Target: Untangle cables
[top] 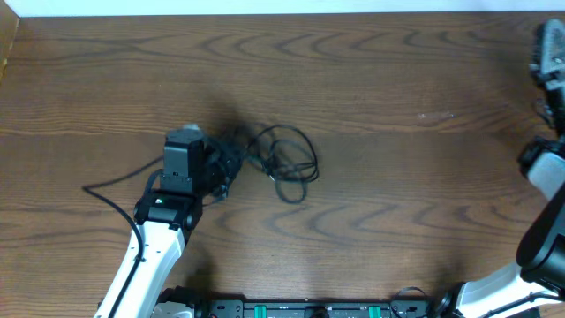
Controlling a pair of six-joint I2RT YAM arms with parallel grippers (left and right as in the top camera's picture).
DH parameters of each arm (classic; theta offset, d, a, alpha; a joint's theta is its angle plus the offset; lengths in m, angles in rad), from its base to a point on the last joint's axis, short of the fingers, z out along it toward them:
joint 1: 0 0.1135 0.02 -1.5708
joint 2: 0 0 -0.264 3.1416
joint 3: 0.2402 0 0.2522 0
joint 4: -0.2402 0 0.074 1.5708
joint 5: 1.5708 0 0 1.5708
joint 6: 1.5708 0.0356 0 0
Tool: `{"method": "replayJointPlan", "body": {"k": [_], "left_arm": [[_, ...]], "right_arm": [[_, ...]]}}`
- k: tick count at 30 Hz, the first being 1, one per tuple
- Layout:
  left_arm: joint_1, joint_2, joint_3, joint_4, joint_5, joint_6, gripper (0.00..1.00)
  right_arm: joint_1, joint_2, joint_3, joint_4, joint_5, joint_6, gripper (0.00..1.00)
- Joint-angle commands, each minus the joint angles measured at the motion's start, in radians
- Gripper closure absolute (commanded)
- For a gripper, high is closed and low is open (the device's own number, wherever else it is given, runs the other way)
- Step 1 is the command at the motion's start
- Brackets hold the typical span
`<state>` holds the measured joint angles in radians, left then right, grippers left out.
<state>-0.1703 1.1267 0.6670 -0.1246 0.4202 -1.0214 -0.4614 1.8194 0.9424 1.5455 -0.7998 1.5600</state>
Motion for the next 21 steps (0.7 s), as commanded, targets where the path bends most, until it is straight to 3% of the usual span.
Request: {"method": "replayJointPlan", "body": {"k": [1, 9, 16, 21], "left_arm": [[-0.026, 0.000, 0.012, 0.102, 0.280, 0.220, 0.92], [-0.122, -0.015, 0.012, 0.168, 0.306, 0.428, 0.92], [-0.166, -0.106, 0.012, 0.217, 0.418, 0.558, 0.93], [-0.169, -0.177, 0.012, 0.217, 0.418, 0.553, 0.92]], "right_arm": [[0.098, 0.003, 0.012, 0.028, -0.007, 0.076, 0.01], [0.282, -0.033, 0.012, 0.030, -0.031, 0.162, 0.01], [0.301, -0.176, 0.012, 0.030, -0.105, 0.025, 0.01], [0.301, -0.345, 0.012, -0.027, -0.141, -0.083, 0.01]]}}
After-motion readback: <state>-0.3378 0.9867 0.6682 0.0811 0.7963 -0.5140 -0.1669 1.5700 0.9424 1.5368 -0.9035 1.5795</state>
